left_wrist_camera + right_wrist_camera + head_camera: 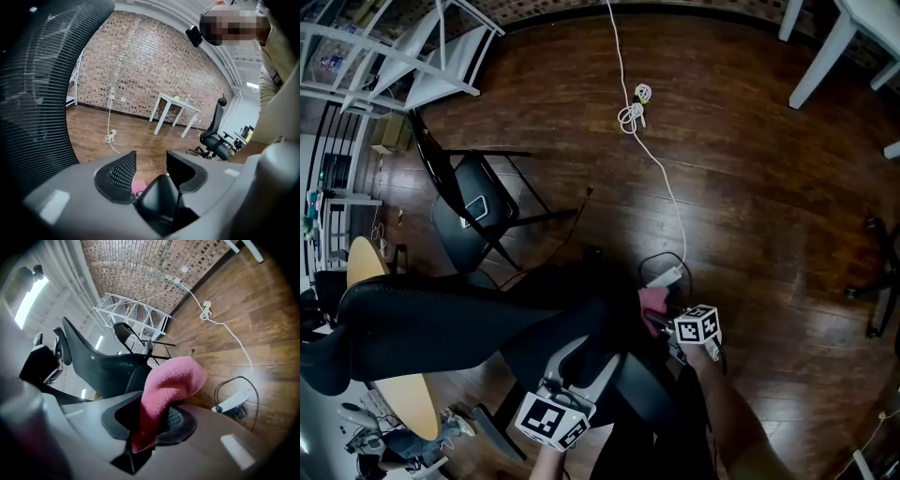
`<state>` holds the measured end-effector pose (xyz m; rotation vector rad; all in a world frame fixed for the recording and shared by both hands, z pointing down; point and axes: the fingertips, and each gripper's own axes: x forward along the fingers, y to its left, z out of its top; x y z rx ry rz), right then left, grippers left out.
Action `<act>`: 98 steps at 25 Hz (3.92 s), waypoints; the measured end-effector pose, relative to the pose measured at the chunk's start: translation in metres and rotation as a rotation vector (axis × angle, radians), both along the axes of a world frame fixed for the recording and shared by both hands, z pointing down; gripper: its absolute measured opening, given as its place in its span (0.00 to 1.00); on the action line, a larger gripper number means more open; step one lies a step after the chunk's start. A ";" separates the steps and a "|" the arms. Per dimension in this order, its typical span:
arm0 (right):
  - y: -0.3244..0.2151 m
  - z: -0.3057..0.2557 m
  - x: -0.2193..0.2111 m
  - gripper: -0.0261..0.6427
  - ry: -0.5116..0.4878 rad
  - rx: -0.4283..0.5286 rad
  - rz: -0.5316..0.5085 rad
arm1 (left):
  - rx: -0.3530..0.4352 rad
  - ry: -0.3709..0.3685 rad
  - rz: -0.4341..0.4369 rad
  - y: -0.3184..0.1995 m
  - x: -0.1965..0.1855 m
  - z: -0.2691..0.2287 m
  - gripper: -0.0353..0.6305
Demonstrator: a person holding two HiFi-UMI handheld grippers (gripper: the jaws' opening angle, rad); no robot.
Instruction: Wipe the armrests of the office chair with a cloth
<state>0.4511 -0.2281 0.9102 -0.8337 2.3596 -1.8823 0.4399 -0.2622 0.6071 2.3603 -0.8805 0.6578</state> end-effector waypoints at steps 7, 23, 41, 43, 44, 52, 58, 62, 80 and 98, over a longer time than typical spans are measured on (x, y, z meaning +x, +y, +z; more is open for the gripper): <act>-0.001 0.019 0.004 0.13 0.099 -0.003 -0.075 | -0.011 -0.045 -0.016 0.008 -0.013 0.007 0.34; 0.095 -0.190 0.018 0.14 -0.314 0.429 -0.188 | -0.004 0.000 -0.027 0.010 0.003 -0.002 0.33; 0.055 0.032 -0.022 0.13 0.233 0.030 -0.365 | 0.012 -0.053 -0.027 0.024 -0.012 0.002 0.30; 0.052 0.026 -0.014 0.13 0.166 0.043 -0.310 | 0.019 -0.045 -0.040 0.024 -0.016 -0.003 0.30; 0.049 0.018 -0.006 0.13 0.125 0.059 -0.259 | 0.019 -0.036 -0.044 0.025 -0.018 -0.004 0.30; 0.111 -0.172 0.035 0.13 -0.314 0.487 -0.266 | -0.008 0.032 -0.058 0.030 -0.021 -0.016 0.29; 0.113 -0.182 -0.018 0.14 -0.382 0.538 -0.406 | 0.003 0.046 -0.106 0.020 -0.034 -0.021 0.29; 0.104 -0.137 -0.029 0.14 -0.286 0.457 -0.418 | 0.002 0.034 -0.119 0.021 -0.040 -0.017 0.29; -0.003 -0.093 0.045 0.14 0.208 0.287 -0.305 | 0.016 0.103 -0.263 0.044 -0.102 -0.010 0.28; 0.089 -0.300 -0.133 0.14 0.299 0.844 -1.971 | 0.111 0.264 -0.608 0.119 -0.236 -0.010 0.28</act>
